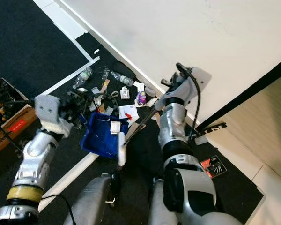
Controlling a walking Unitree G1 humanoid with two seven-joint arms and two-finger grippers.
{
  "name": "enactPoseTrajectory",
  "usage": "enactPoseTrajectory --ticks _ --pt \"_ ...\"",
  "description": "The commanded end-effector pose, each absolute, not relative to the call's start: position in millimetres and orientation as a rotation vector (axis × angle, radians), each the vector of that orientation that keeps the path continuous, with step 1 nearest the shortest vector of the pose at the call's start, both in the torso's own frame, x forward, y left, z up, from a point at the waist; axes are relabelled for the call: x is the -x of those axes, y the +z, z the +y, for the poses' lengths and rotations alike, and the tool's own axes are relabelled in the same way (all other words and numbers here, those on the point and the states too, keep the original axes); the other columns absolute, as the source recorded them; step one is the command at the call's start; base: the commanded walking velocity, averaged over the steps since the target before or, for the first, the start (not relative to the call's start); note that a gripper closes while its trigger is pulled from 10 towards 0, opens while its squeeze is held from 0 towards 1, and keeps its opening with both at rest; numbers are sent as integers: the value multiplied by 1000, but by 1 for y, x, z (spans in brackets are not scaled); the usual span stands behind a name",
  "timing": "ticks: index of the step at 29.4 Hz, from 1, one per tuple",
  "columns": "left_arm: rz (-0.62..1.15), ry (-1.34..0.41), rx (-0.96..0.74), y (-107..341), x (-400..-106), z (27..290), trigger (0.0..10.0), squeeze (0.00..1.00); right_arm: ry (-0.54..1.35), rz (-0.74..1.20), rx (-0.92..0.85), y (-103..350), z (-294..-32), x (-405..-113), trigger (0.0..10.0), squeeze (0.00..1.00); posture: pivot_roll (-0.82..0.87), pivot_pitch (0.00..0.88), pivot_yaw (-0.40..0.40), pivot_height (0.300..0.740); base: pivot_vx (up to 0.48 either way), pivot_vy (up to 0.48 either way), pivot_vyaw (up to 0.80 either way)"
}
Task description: Sweep floor
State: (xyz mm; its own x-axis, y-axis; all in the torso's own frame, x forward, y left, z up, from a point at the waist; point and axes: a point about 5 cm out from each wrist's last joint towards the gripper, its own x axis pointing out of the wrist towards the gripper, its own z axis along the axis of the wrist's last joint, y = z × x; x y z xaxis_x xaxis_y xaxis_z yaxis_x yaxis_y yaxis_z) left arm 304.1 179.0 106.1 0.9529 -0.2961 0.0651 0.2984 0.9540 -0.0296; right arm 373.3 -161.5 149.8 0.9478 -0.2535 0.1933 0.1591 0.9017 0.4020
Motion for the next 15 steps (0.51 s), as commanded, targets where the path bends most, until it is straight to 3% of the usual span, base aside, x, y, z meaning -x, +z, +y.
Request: enactPoseTrajectory --ticks 1,15 --pt "95 -363 261 72 -296 158 10000 0 -229 -284 -402 155 -167 -373 10000 0 174 248 -8 740 0 0 0" --pt "60 -337 196 84 -312 178 10000 0 -308 -376 -287 170 -211 -369 10000 0 164 199 -9 740 0 0 0"
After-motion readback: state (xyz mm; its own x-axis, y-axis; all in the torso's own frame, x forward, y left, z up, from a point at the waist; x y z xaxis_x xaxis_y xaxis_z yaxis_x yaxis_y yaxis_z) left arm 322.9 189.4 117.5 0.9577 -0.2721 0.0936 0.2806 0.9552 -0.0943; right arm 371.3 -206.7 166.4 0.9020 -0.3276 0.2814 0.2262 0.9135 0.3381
